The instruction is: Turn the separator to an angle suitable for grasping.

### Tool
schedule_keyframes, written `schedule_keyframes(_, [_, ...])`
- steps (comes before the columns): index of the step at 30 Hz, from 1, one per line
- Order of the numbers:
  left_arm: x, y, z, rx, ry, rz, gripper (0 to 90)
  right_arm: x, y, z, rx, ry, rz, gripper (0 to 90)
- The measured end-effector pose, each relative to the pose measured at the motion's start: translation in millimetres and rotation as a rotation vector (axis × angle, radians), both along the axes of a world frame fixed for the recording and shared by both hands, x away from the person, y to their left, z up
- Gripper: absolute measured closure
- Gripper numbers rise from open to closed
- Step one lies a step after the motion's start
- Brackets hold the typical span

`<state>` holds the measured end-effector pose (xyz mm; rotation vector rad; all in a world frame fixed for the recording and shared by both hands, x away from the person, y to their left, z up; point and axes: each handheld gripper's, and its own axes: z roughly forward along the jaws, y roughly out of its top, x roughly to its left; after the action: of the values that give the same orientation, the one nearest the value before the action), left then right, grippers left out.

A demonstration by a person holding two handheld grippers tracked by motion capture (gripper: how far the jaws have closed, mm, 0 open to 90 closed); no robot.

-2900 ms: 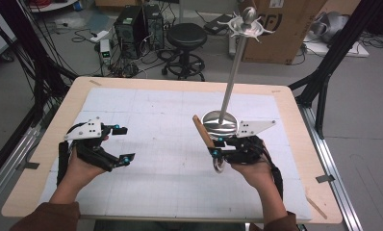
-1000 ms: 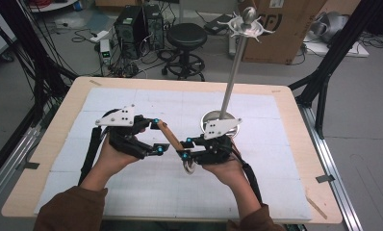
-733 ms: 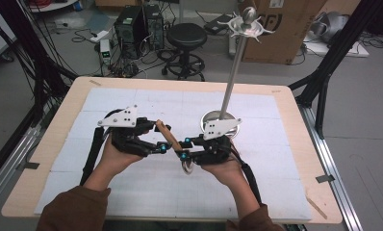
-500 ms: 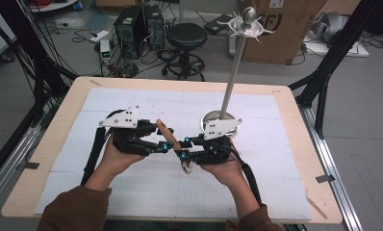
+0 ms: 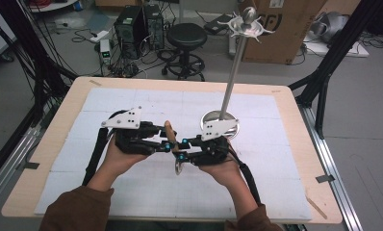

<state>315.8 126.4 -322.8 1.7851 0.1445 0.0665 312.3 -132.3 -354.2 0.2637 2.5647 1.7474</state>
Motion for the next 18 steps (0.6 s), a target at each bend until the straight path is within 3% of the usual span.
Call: schedule_keyframes(18, [1.2,-1.9,-1.1,0.009,0.022,-0.010,68.7,-0.3,1.4,-0.5,-0.019,-0.012,-0.004,68.5])
